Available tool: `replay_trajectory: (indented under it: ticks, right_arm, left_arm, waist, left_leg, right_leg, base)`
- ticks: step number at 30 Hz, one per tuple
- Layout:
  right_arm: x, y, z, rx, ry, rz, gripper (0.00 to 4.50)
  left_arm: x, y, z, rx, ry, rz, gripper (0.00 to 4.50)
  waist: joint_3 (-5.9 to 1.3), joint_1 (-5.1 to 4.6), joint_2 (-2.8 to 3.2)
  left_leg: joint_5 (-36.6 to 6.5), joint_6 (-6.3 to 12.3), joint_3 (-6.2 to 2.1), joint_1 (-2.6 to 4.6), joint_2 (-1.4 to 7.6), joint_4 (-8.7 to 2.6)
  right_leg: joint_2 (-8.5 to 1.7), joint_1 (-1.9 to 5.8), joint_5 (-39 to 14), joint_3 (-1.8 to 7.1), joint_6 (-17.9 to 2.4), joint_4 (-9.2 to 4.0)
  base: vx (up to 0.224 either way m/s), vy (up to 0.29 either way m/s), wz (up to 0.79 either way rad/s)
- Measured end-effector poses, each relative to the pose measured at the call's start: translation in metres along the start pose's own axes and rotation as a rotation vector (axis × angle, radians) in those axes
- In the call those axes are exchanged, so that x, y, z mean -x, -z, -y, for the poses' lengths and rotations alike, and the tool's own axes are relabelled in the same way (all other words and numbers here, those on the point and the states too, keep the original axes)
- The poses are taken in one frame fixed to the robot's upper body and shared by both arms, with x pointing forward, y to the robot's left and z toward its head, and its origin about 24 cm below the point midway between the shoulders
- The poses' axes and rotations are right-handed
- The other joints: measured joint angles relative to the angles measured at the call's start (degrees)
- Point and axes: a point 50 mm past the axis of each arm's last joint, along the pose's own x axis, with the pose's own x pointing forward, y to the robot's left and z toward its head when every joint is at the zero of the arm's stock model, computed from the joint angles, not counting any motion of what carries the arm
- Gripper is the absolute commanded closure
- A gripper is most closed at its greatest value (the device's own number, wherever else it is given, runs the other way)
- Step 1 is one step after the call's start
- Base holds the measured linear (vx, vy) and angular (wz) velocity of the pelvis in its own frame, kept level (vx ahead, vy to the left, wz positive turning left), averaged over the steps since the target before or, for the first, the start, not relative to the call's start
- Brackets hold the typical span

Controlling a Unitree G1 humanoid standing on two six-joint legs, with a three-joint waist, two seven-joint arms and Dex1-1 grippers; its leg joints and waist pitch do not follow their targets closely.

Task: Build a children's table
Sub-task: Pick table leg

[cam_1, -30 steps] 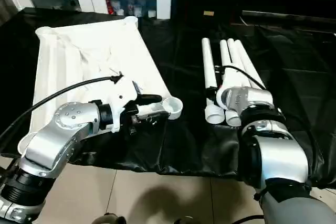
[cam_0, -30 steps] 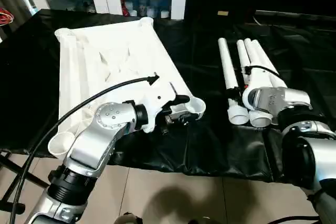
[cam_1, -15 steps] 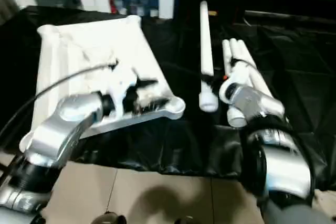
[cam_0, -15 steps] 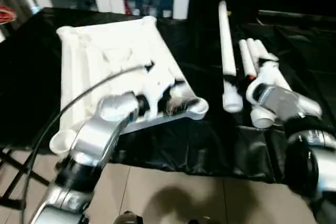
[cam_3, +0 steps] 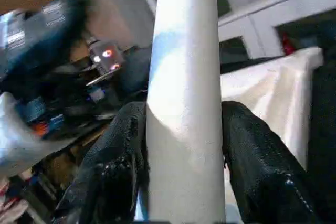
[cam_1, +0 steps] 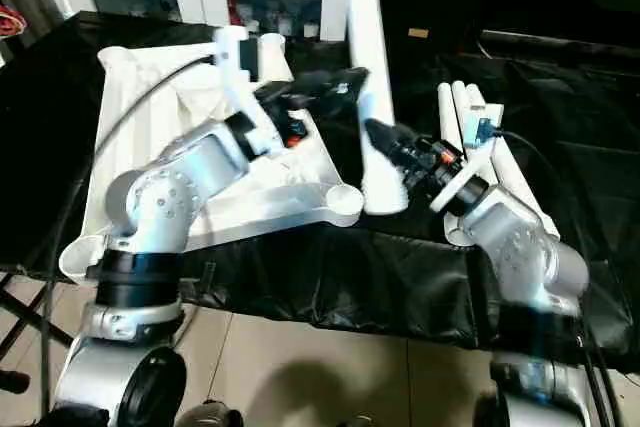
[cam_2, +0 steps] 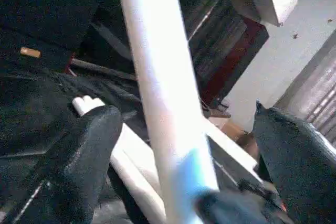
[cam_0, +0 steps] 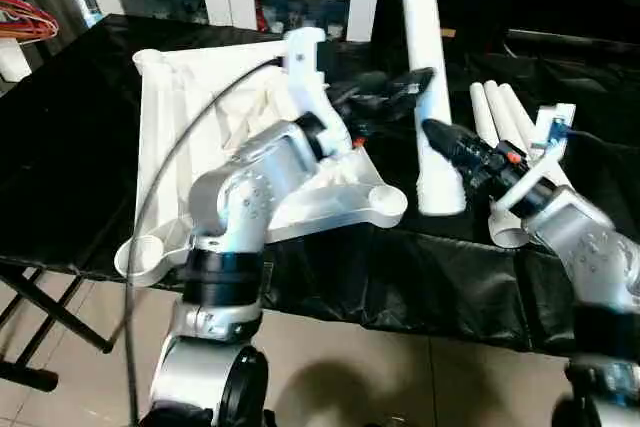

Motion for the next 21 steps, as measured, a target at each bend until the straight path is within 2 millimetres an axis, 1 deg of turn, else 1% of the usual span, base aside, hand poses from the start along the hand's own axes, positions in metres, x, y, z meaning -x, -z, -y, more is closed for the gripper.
replay_trajectory:
  ticks: [3,6,9,10,13,16,18,21]
  right_arm:
    - [-0.001,0.004,-0.006,-0.007,-0.023,-0.018,2.64]
    - [-0.003,0.006,-0.014,0.008,-0.05,-0.041,2.64]
    - [-0.004,0.007,-0.017,0.024,-0.047,-0.053,2.64]
    - [-0.004,0.008,-0.018,0.027,-0.042,-0.059,2.64]
    - [-0.008,0.013,-0.023,0.07,-0.024,-0.102,2.64]
    - [-0.015,0.015,-0.026,0.124,0.004,-0.136,2.64]
    - [-0.02,0.017,-0.027,0.158,0.031,-0.157,2.64]
    - [-0.027,0.019,-0.029,0.205,0.061,-0.177,2.64]
  left_arm:
    - [-0.001,0.0,0.001,0.008,0.0,-0.006,0.0]
    - [-0.002,0.002,0.0,0.03,-0.01,-0.014,0.0]
    - [0.0,0.001,-0.002,0.074,-0.014,-0.005,0.0]
    - [0.001,0.0,-0.002,0.086,-0.016,0.0,0.27]
    - [0.003,-0.002,-0.006,0.109,-0.042,0.015,0.37]
    - [0.004,-0.002,-0.009,0.115,-0.08,0.018,0.71]
    - [0.004,-0.001,-0.012,0.125,-0.103,0.016,0.81]
    - [0.004,0.0,-0.015,0.136,-0.137,0.012,1.16]
  waist:
    - [-0.08,0.12,0.13]
    - [-0.09,0.16,0.15]
    - [-0.09,0.18,0.15]
    - [-0.09,0.16,0.15]
    - [-0.09,0.08,0.15]
    - [-0.08,0.09,0.14]
    - [-0.08,0.09,0.14]
    - [-0.08,0.07,0.14]
  left_leg:
    - [0.0,0.0,-0.01,-0.04,0.0,0.0]
    - [0.0,0.0,-0.02,-0.1,0.0,0.0]
    - [-0.01,0.0,-0.03,-0.13,0.0,-0.02]
    - [-0.01,0.0,-0.03,-0.13,0.0,-0.02]
    - [0.0,-0.01,-0.04,-0.13,0.0,-0.05]
    - [0.0,-0.01,-0.05,-0.13,0.0,-0.06]
    - [0.0,-0.02,-0.05,-0.13,0.0,-0.06]
    - [-0.02,-0.04,-0.05,-0.15,0.0,-0.08]
  right_leg:
    - [0.0,0.0,0.0,-0.02,0.0,-0.04]
    - [-0.01,0.0,0.01,-0.03,0.02,-0.11]
    - [-0.01,0.01,0.01,-0.06,0.02,-0.17]
    - [-0.01,0.01,0.01,-0.06,0.02,-0.18]
    - [-0.01,0.0,0.01,-0.08,0.02,-0.18]
    - [-0.01,0.01,0.02,-0.09,0.03,-0.2]
    - [-0.01,0.03,0.04,-0.09,0.07,-0.25]
    - [-0.01,0.03,0.05,-0.09,0.09,-0.31]
  base:
    - [0.0,0.0,0.0]
    - [0.0,0.0,0.0]
    - [0.0,0.0,0.0]
    - [0.0,0.0,0.0]
    - [0.0,0.0,0.0]
    - [0.0,0.0,0.0]
    - [0.0,0.0,0.0]
    - [0.0,0.0,0.0]
